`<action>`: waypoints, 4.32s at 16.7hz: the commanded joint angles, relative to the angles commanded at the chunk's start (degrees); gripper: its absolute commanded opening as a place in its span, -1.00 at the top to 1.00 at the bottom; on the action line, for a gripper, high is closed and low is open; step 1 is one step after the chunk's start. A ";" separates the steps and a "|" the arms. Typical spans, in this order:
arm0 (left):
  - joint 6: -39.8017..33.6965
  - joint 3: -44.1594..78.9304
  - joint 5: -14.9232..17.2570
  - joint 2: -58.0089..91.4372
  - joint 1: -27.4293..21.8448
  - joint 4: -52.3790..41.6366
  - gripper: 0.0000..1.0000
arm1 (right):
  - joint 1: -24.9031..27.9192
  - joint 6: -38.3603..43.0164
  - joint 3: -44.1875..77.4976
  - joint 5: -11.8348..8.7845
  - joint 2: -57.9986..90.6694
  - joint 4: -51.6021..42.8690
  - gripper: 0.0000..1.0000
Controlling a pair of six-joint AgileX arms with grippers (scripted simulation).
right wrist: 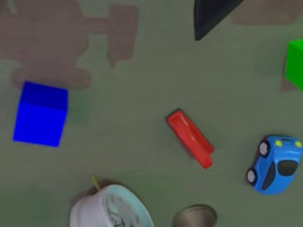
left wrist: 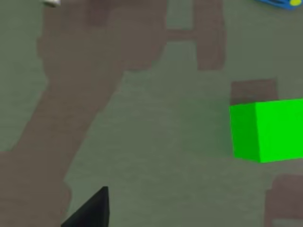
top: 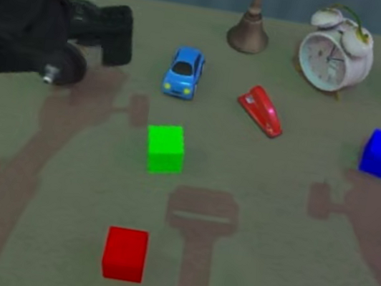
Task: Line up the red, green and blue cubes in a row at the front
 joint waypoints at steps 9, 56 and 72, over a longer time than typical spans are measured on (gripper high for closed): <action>-11.97 36.02 0.12 39.63 -9.09 -21.28 -1.00 | -17.57 -16.93 -35.99 -6.77 -37.86 24.87 -1.00; -14.06 32.73 -0.01 50.84 -10.70 -9.91 1.00 | -20.81 -19.53 -41.89 -9.30 -45.20 30.94 -1.00; -15.64 37.51 -0.13 43.68 -13.55 -21.32 1.00 | -20.81 -19.53 -41.89 -9.30 -45.20 30.94 -1.00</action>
